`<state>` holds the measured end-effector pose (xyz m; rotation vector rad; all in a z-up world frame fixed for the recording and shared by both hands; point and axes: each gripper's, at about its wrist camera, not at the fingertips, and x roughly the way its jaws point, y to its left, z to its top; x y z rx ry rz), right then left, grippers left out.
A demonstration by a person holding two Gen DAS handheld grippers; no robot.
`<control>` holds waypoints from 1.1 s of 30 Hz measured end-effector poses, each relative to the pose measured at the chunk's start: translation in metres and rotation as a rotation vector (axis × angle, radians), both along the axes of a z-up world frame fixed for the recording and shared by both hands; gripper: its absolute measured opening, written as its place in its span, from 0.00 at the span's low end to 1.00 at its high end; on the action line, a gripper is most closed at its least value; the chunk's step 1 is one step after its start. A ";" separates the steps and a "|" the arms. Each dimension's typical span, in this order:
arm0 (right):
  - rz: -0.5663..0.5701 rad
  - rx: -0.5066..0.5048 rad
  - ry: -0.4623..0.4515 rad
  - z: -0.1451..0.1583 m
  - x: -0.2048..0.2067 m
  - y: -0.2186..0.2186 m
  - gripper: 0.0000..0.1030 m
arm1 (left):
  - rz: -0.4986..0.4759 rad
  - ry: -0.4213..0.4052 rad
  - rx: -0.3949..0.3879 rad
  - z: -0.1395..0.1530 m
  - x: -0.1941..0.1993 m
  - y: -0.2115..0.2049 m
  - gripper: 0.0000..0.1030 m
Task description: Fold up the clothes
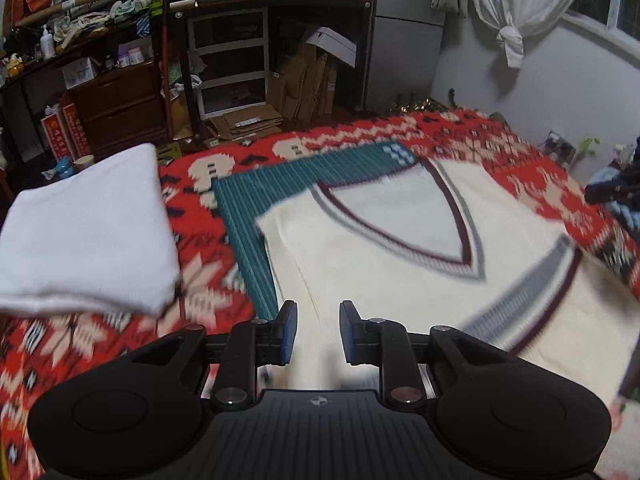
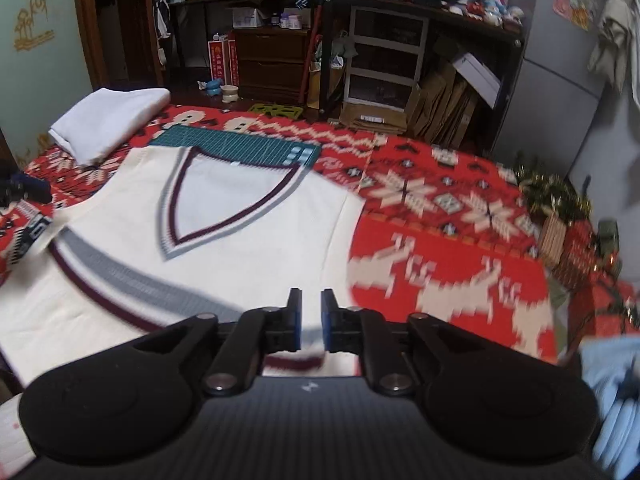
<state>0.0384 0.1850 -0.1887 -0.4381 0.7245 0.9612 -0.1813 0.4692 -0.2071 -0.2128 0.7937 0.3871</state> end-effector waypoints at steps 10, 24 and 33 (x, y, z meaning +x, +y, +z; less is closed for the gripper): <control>0.067 0.014 0.000 -0.012 0.083 0.072 0.19 | -0.087 0.033 0.010 -0.013 0.086 0.068 0.40; 0.282 -0.119 0.053 -0.072 0.152 0.178 0.23 | -0.218 0.114 -0.034 -0.052 0.127 0.104 0.41; 0.324 -0.116 0.098 -0.082 0.154 0.182 0.06 | -0.287 0.103 -0.055 -0.056 0.130 0.101 0.05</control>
